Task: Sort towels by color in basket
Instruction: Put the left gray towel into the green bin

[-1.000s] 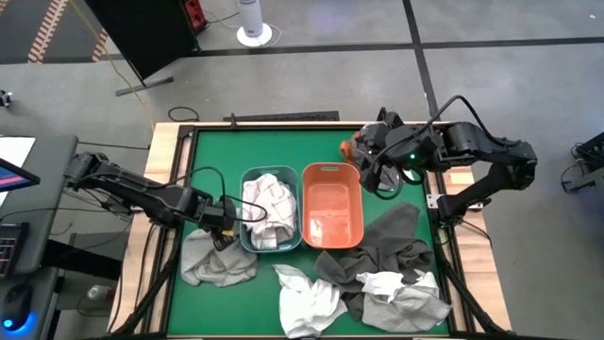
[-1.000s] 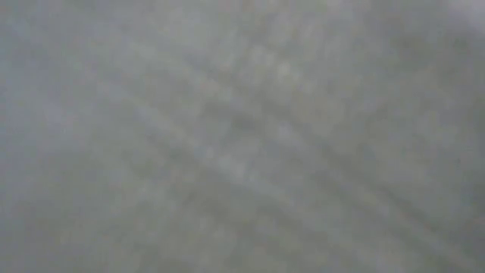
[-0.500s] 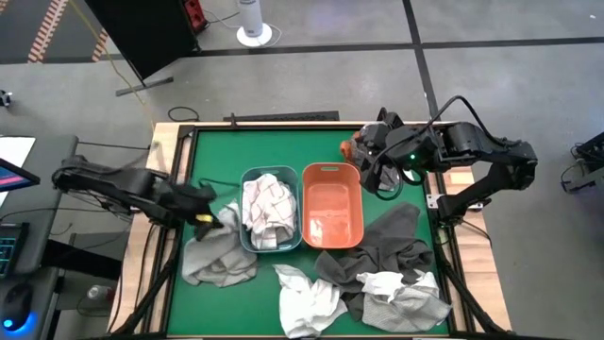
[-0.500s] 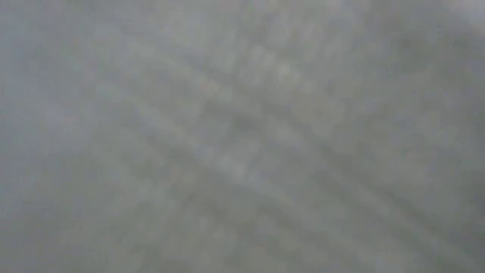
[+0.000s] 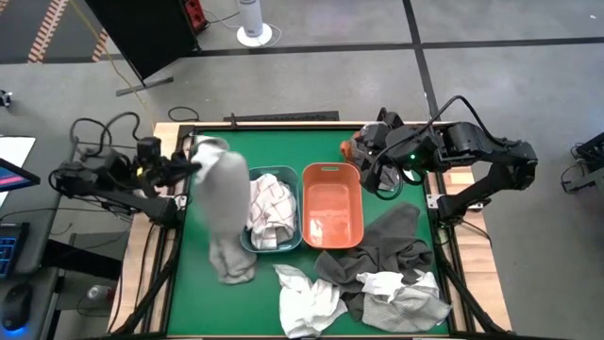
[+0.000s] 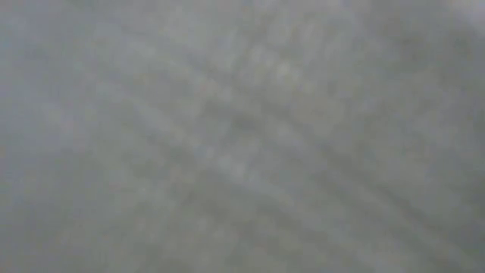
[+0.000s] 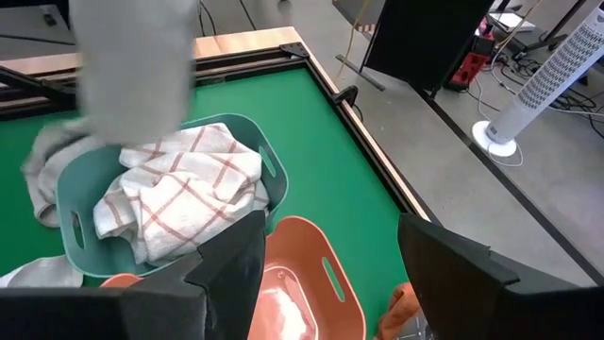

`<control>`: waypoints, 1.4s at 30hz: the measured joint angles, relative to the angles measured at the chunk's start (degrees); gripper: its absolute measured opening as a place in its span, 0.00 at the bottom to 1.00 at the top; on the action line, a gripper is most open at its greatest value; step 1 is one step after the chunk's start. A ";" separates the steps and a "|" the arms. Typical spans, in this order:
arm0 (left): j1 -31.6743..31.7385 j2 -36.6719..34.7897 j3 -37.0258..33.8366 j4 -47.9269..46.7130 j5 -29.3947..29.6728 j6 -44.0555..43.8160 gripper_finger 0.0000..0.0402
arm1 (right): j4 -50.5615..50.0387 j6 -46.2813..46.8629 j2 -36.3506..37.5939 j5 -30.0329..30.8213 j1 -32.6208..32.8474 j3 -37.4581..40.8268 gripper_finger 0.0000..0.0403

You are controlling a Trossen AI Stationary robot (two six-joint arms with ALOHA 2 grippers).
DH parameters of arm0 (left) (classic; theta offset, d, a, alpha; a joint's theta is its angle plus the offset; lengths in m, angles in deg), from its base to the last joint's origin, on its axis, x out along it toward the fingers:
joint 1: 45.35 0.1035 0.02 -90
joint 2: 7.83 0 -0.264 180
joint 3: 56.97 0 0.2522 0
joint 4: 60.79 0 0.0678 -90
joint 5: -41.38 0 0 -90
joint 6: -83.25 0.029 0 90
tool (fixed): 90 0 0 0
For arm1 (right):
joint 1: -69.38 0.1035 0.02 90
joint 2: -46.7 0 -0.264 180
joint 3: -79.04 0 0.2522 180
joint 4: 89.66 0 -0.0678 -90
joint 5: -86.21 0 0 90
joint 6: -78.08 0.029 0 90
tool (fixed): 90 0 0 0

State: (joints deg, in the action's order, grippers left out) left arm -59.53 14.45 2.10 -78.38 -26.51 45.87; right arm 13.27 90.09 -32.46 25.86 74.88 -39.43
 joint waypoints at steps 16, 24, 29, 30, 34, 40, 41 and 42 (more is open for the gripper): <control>1.66 22.25 -0.08 26.87 5.46 12.24 0.00 | 0.94 0.12 0.00 0.00 0.63 0.00 0.67; 3.36 30.77 -0.06 4.86 9.75 -4.57 0.00 | 0.79 0.11 0.00 0.00 1.68 0.00 0.67; 5.43 35.65 -0.06 -13.32 4.78 -12.39 0.00 | 0.79 0.35 0.00 0.00 1.66 0.00 0.67; 5.96 36.63 -0.08 -15.19 2.24 -12.40 0.00 | 0.79 0.35 0.00 0.00 1.66 0.00 0.67; 8.23 39.95 -0.06 -17.01 -6.51 -12.31 0.00 | 0.79 0.19 0.00 0.00 1.66 0.00 0.67; 9.37 43.83 -0.04 -19.67 -11.55 -10.42 0.00 | 0.73 0.13 0.00 -0.11 1.51 0.00 0.67; 9.55 44.30 -0.04 -21.23 -11.62 -10.44 0.00 | 0.68 0.13 0.00 -0.16 1.49 0.00 0.67; 9.77 44.70 -0.04 -22.66 -11.63 -10.36 0.00 | 0.66 0.13 0.00 -0.31 1.49 0.00 0.67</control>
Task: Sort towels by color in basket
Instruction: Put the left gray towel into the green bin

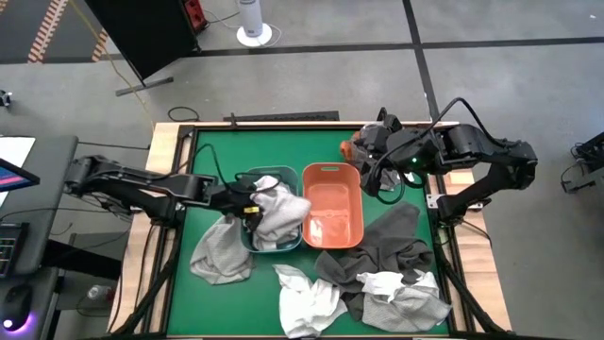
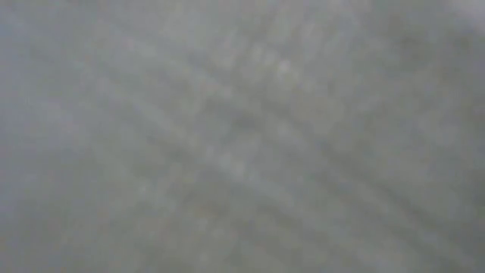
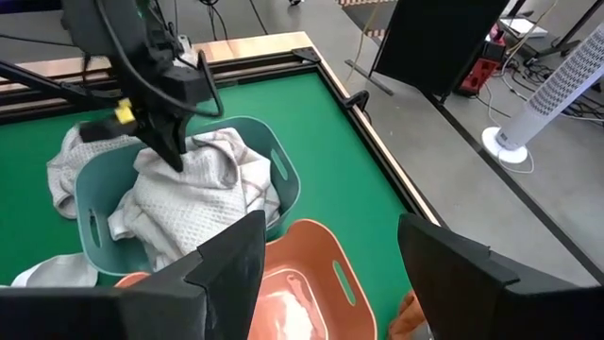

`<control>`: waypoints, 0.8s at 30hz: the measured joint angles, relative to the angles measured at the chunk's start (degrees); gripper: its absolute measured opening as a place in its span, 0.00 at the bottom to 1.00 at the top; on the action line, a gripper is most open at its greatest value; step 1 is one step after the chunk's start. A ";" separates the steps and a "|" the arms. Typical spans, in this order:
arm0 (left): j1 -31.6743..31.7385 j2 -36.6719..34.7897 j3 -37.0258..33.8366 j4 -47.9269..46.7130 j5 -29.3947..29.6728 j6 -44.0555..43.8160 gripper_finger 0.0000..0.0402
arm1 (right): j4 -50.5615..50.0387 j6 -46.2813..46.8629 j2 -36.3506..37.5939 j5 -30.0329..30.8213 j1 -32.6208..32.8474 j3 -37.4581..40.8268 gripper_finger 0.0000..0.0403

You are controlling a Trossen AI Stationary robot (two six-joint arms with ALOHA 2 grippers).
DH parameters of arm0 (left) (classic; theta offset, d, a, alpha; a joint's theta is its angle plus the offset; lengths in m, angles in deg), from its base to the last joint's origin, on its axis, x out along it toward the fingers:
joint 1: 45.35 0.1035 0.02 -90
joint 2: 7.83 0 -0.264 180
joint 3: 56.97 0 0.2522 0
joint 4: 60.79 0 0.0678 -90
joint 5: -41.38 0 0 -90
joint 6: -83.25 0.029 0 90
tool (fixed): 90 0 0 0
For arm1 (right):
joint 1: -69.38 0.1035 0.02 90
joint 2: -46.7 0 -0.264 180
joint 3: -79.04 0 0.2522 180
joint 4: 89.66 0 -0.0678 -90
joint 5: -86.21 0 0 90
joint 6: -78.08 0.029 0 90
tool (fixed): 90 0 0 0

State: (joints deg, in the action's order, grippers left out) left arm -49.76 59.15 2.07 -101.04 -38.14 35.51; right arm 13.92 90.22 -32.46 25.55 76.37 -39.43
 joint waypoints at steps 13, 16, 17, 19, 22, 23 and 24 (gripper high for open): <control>2.27 2.38 0.03 -0.20 -4.77 13.29 0.21 | -1.11 -0.20 -2.43 -0.72 -0.44 0.05 0.67; 2.27 2.40 1.93 -0.36 -5.93 15.53 0.33 | -1.84 -0.17 -2.71 -0.77 -0.38 0.07 0.67; 2.26 2.40 3.05 -0.99 -6.04 16.91 0.37 | -1.75 -0.17 -2.71 -0.77 -0.37 0.07 0.67; 2.32 2.40 6.07 -4.53 -6.03 21.06 0.43 | -1.73 -0.15 -2.59 -0.76 -0.37 0.07 0.67; 2.34 2.40 13.30 -13.06 -4.77 30.89 0.47 | -1.84 0.33 -2.20 -0.76 -0.37 0.07 0.67; 2.34 2.40 15.70 -15.51 -3.55 34.15 0.48 | -1.85 0.70 -2.15 -0.74 -0.37 0.07 0.67; 2.34 2.52 17.83 -17.31 -2.31 37.46 0.48 | -1.91 0.87 -2.12 -0.76 -0.39 0.07 0.67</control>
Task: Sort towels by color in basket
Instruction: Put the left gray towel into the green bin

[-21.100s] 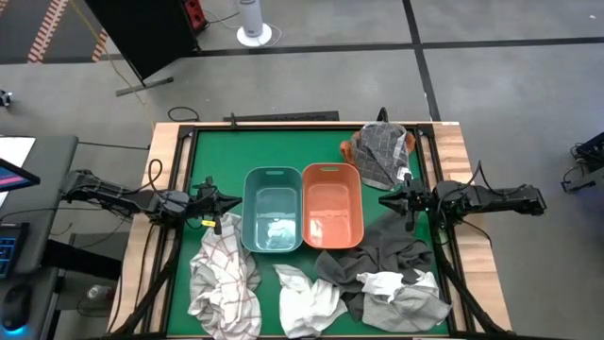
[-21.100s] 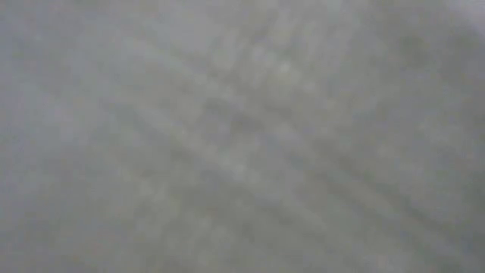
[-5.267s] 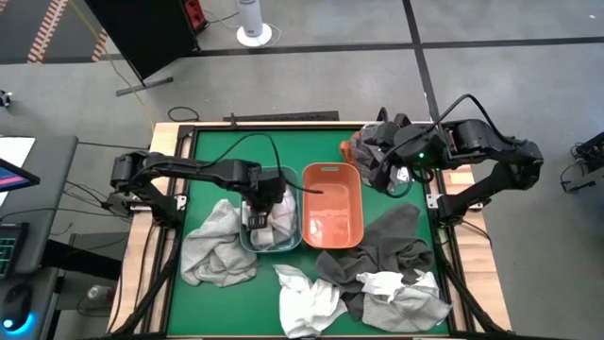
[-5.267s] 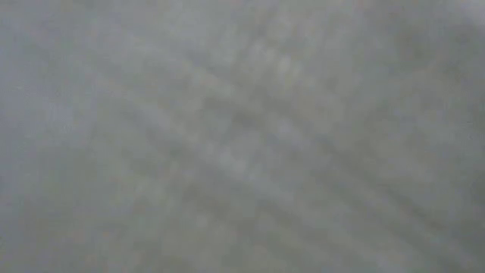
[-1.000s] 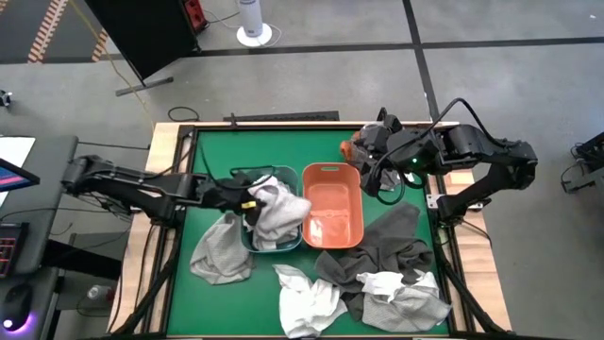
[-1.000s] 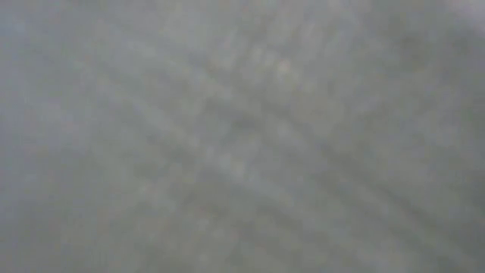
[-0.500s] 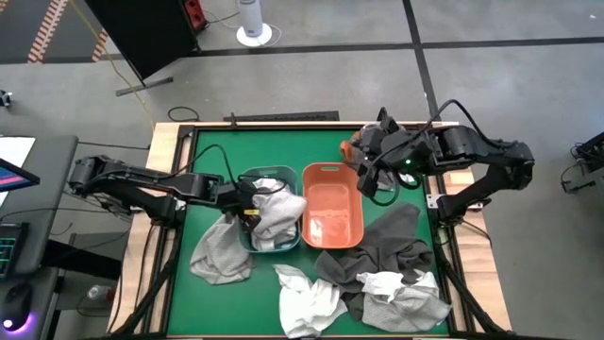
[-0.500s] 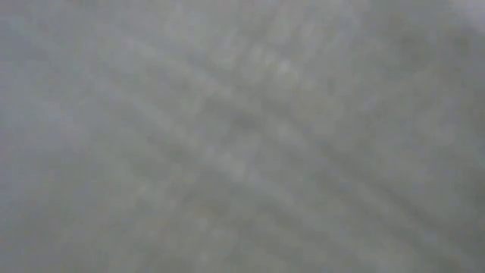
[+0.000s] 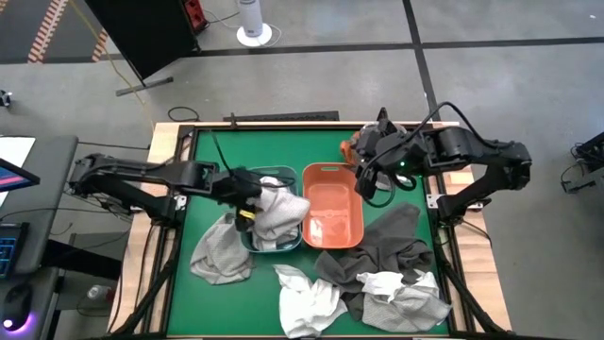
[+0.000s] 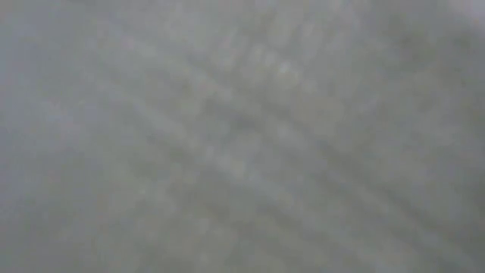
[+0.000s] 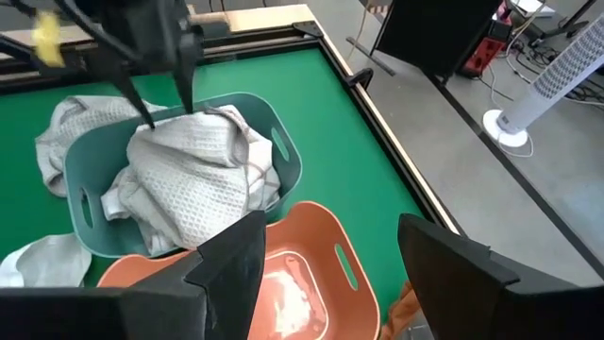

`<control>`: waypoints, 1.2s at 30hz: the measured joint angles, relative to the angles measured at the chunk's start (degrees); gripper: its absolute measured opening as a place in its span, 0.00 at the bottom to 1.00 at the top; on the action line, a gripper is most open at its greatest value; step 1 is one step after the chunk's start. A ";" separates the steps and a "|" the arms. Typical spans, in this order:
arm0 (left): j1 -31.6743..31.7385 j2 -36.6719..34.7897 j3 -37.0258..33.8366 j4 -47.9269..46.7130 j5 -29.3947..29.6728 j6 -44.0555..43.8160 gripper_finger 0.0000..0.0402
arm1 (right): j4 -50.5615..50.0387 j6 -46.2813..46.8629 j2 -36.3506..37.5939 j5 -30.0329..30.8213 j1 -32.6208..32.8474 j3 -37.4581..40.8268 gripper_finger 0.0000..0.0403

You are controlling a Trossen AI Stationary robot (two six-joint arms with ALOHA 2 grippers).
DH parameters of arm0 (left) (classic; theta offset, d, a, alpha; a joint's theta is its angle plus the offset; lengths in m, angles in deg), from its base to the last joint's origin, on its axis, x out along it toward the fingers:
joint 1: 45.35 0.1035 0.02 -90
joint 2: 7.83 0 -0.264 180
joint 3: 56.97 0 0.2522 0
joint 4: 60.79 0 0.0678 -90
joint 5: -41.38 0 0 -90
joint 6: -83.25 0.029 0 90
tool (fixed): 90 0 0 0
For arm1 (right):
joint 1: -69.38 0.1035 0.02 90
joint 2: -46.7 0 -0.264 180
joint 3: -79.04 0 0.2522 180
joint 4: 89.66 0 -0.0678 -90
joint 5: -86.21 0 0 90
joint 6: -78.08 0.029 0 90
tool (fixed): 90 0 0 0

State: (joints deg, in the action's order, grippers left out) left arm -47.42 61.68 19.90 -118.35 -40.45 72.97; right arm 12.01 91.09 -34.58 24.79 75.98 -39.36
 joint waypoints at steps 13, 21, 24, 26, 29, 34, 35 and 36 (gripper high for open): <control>0.90 12.58 11.88 0.07 0.45 12.78 0.48 | -0.10 1.60 -0.46 0.00 0.00 -0.04 0.67; 0.94 25.12 11.73 3.65 -5.25 10.60 0.48 | -0.16 2.22 -0.48 0.00 0.02 -0.04 0.67; 0.92 29.37 11.68 3.52 -5.38 10.61 0.48 | -0.16 2.58 -0.48 0.00 0.02 -0.04 0.67; 0.94 31.46 11.64 3.79 -6.23 10.61 0.48 | -0.19 2.62 -0.48 0.00 0.15 -0.04 0.67; 0.90 32.83 11.64 3.94 -6.46 10.49 0.42 | -0.63 3.07 -0.48 0.00 0.15 -0.04 0.67; 1.04 32.26 11.63 3.95 -7.13 9.75 0.10 | -1.63 3.52 -0.48 -0.02 0.15 -0.04 0.67; 1.24 31.89 11.62 3.71 -7.96 9.23 0.05 | -1.63 3.56 -0.48 0.00 0.15 -0.04 0.67; 1.45 31.36 11.62 3.60 -8.60 8.57 0.04 | -1.63 3.59 -0.48 -0.02 0.15 -0.04 0.67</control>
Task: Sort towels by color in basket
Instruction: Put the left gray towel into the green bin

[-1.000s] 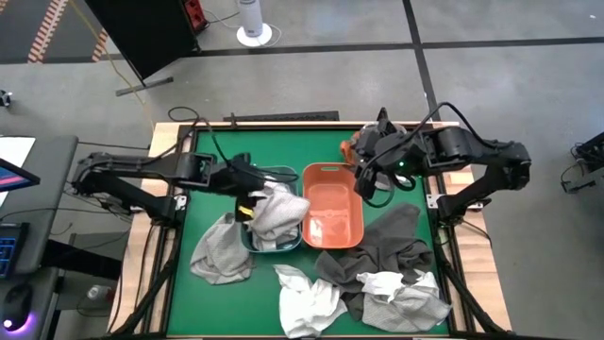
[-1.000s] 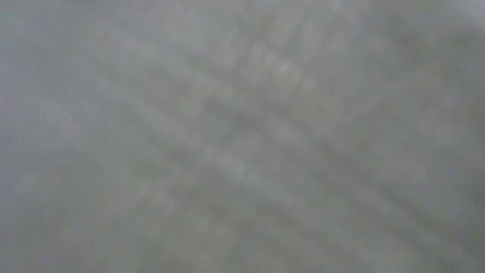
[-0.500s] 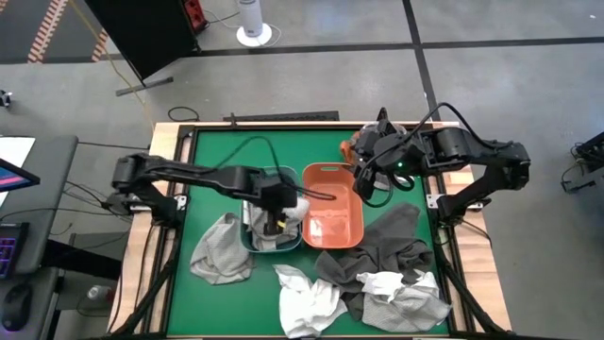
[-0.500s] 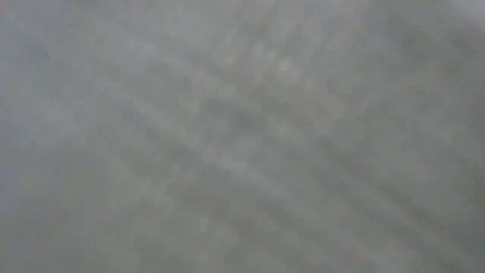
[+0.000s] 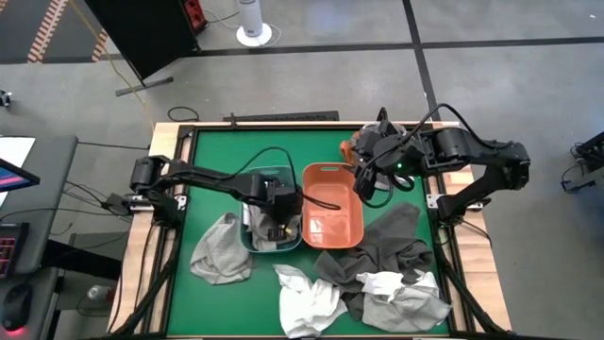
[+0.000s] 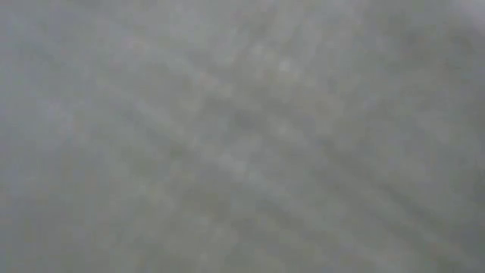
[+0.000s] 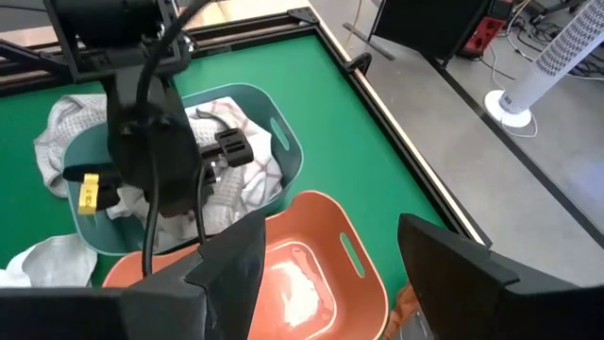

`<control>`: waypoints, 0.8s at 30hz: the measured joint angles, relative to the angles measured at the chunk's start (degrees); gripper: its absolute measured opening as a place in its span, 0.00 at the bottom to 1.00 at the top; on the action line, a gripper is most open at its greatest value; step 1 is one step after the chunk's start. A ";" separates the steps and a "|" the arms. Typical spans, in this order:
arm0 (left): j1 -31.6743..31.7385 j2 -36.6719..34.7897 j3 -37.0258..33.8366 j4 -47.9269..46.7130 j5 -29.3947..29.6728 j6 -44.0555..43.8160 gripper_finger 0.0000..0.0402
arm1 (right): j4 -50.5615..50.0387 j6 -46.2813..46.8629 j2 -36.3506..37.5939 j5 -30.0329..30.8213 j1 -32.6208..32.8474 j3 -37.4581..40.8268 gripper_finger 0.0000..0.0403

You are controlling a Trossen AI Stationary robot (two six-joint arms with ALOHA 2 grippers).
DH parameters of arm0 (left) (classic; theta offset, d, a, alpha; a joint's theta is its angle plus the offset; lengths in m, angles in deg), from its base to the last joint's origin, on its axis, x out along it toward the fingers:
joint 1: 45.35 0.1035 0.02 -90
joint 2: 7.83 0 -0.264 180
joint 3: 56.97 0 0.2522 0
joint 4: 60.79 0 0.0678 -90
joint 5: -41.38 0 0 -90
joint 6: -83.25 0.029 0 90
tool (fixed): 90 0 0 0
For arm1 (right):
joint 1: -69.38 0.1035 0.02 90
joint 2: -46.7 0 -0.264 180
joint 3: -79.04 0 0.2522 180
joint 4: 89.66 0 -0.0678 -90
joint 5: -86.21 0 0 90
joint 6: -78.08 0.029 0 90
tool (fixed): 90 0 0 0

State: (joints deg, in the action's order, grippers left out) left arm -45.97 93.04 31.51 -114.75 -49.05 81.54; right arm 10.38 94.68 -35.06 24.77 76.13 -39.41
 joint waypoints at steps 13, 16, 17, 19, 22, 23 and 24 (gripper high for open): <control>4.22 -9.55 0.00 -14.48 -0.79 -5.91 0.01 | -0.57 0.10 0.00 -0.01 0.00 0.00 0.67; 6.00 -7.53 0.02 -13.10 -0.60 -8.21 0.01 | -0.61 0.09 0.00 -0.01 0.00 0.00 0.67; 6.46 -6.27 0.02 -13.11 -0.57 -8.86 0.01 | -0.65 0.11 0.00 -0.01 0.00 0.00 0.67; 7.24 -3.94 0.00 -13.49 -1.01 -9.69 0.01 | -0.70 0.39 0.00 -0.01 0.00 0.00 0.67; 7.70 -0.47 0.00 -14.48 -2.30 -10.19 0.06 | -0.77 0.75 0.00 -0.01 0.20 0.00 0.67; 7.68 0.65 0.00 -14.67 -2.32 -10.40 0.08 | -0.82 0.92 0.00 -0.01 0.37 0.00 0.67; 7.62 1.63 0.00 -14.69 -2.37 -10.30 0.10 | -0.83 0.98 0.00 -0.01 0.40 0.00 0.67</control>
State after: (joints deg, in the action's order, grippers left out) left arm -38.35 94.67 31.51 -129.45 -51.42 71.24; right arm 9.56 95.66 -35.06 24.77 76.52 -39.41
